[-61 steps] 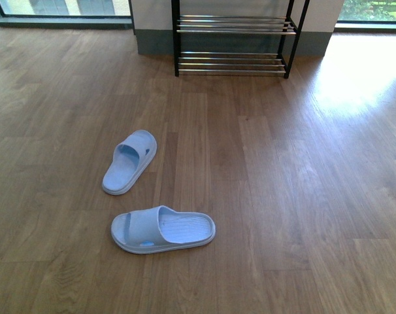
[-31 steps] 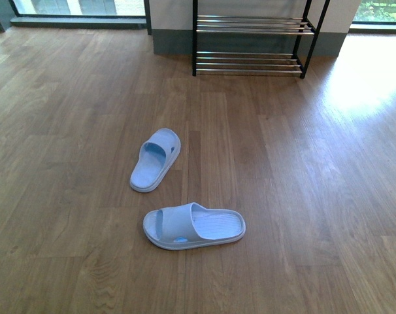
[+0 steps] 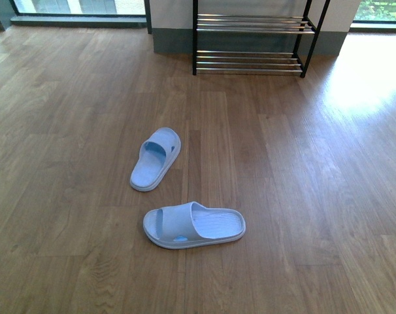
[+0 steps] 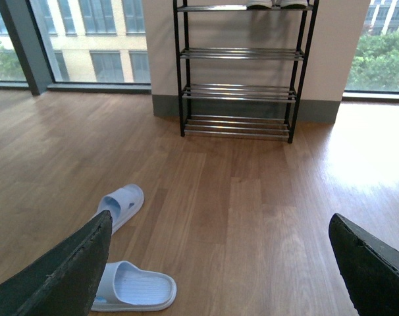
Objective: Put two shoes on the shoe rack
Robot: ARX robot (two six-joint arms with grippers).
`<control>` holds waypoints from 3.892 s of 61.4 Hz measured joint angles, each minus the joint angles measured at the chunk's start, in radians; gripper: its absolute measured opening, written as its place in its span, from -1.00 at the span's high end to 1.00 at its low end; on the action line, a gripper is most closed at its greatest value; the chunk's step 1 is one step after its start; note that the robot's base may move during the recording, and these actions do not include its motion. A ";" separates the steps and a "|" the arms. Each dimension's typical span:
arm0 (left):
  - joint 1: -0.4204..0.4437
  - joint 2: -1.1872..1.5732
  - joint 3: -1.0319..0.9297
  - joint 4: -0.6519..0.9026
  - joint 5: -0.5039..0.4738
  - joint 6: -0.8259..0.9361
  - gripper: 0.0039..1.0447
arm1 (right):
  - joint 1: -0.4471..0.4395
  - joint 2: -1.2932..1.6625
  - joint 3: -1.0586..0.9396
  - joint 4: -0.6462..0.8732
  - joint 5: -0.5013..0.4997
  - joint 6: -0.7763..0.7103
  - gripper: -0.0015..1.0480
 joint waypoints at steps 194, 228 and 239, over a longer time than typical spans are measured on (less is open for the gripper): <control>0.000 0.000 0.000 0.000 0.000 0.000 -0.83 | 0.111 3.051 0.953 1.069 -0.346 -0.712 -0.82; 0.000 0.000 0.000 0.000 0.000 0.000 -0.83 | 0.174 3.069 1.048 0.966 -0.444 -0.595 -0.35; 0.000 0.000 0.000 0.000 0.000 0.000 -0.83 | 0.177 3.085 1.079 0.958 -0.469 -0.545 0.30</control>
